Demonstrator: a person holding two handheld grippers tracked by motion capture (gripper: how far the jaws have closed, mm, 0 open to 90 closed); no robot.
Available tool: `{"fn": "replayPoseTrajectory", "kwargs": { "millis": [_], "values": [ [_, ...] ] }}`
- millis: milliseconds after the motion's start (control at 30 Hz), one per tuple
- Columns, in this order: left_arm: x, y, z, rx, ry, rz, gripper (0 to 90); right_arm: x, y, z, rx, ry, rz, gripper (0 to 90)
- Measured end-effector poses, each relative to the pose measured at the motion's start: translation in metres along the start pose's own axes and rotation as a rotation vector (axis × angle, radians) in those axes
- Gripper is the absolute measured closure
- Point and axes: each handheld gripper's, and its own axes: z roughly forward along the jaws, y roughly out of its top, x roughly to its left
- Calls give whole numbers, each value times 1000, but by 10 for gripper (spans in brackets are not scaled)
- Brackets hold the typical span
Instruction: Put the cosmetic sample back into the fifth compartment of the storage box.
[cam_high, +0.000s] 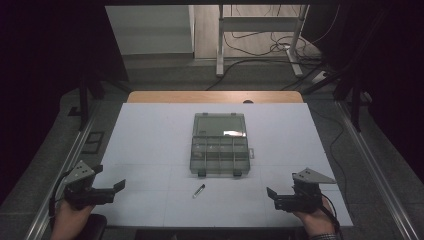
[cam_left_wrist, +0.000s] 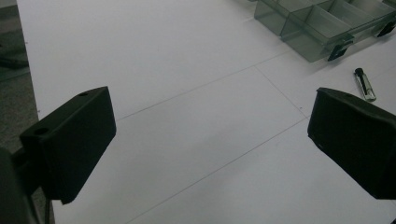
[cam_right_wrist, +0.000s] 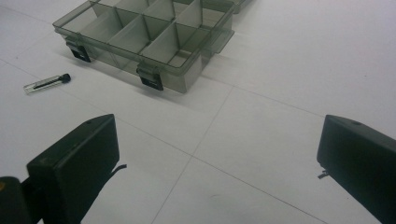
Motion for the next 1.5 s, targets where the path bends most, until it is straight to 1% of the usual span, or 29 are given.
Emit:
{"fn": "replayPoseTrajectory", "kwargs": {
  "millis": [133, 300, 367, 500, 533, 567, 600, 633, 667, 700, 733, 767, 800, 900, 1000, 1167, 1267, 1500],
  "values": [
    [0, 0, 1, 10, -2, -2, 22, 1, 0, 0, -4, -9, -7, 0],
    [2, 0, 1, 12, -13, -16, 22, 4, -1, -2, -18, -19, -36, 0],
    [2, 0, 0, 7, -17, -18, 28, 4, 0, -1, -16, -18, -37, 0],
    [4, 0, 0, 5, -43, -22, 28, 4, 0, 0, -11, -15, -30, 0],
    [4, 0, 0, 5, -43, -22, 28, 4, 0, 0, -11, -15, -30, 0],
    [3, 1, 2, 22, -43, -13, 27, 4, 0, -1, -12, -14, -31, 0],
    [2, 1, 3, 29, -43, -4, 26, 4, 0, -1, -12, -14, -30, 0],
    [2, 1, 3, 29, -43, -4, 24, 3, 0, -1, -12, -13, -30, 0],
    [1, 2, 4, 39, -44, 8, 24, 3, 0, -1, -12, -13, -30, 0],
    [-2, 3, 5, 52, -36, 30, 22, 3, 0, 0, -12, -13, -27, 0],
    [-2, 3, 5, 52, -36, 30, 21, 3, 0, 0, -12, -13, -27, 0],
    [-3, 3, 5, 53, -33, 40, 19, 3, 0, 0, -12, -14, -25, 0],
    [-3, 4, 6, 46, -37, 39, 18, 3, 0, 0, -11, -14, -24, 0],
    [-3, 5, 9, 47, -49, 32, 17, 3, 1, 1, -6, -13, -24, 0],
    [-5, 7, 13, 42, -47, 49, 14, 2, 1, 2, 1, -7, -21, 0],
    [-6, 8, 15, 26, -50, 61, 2, 1, 2, 3, 7, 0, -9, 0],
    [-8, 9, 17, 15, -67, 57, 0, 0, 2, 3, 7, -1, -8, 0],
    [-11, 13, 23, 7, -93, 56, 0, 0, 2, 3, 10, 4, -7, 0]
  ]
}}
